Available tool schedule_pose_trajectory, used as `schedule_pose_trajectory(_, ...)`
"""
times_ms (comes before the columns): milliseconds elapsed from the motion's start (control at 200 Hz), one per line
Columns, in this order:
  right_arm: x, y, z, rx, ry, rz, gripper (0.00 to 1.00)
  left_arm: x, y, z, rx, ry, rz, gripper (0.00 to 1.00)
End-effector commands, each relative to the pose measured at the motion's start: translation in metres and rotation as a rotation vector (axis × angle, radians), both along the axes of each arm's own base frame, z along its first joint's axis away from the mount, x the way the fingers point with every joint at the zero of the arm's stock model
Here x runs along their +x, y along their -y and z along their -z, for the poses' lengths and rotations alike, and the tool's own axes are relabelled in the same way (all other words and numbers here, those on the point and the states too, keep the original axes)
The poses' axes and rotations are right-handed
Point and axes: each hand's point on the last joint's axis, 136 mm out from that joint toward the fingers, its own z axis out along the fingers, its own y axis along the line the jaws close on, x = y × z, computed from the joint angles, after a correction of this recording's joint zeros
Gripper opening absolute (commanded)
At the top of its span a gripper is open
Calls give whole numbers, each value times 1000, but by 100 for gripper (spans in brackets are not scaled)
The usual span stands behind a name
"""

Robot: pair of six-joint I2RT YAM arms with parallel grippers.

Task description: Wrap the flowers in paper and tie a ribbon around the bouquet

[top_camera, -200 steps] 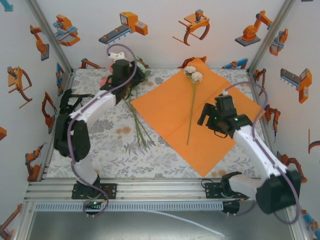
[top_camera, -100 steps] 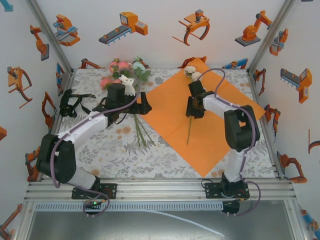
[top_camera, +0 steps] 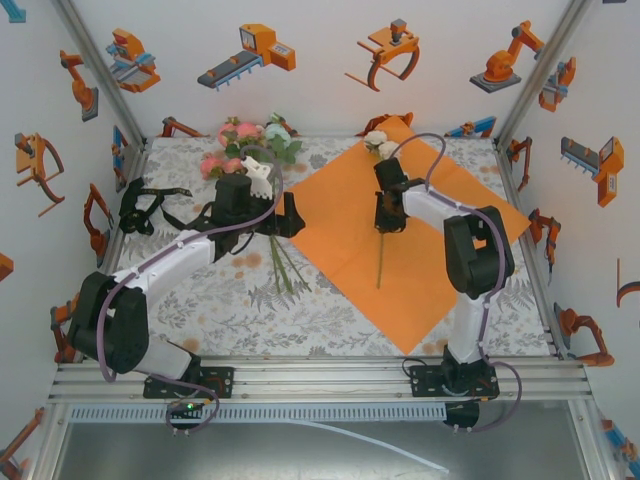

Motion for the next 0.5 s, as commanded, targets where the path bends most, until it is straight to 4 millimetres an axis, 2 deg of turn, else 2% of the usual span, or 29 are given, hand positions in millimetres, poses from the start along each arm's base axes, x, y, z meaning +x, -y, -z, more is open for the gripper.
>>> schedule_pose_trajectory(0, 14, 5, -36, -73, 95, -51, 0, 1, -6, -3, 18, 44, -14, 97)
schedule_pose_trajectory(60, 18, 6, -35, -91, 109, -64, 0, 2, -12, -3, 31, 51, -38, 98)
schedule_pose_trajectory(210, 25, 15, -18, -173, 91, -77, 0, 0, -23, -4, 57, 72, -82, 100)
schedule_pose_trajectory(391, 20, 19, 1, -189, 53, -63, 0, 4, -44, 0, 93, 67, -175, 100)
schedule_pose_trajectory(491, 16, 19, -8, -170, 58, -48, 22, 17, -66, 7, 90, 14, -291, 100)
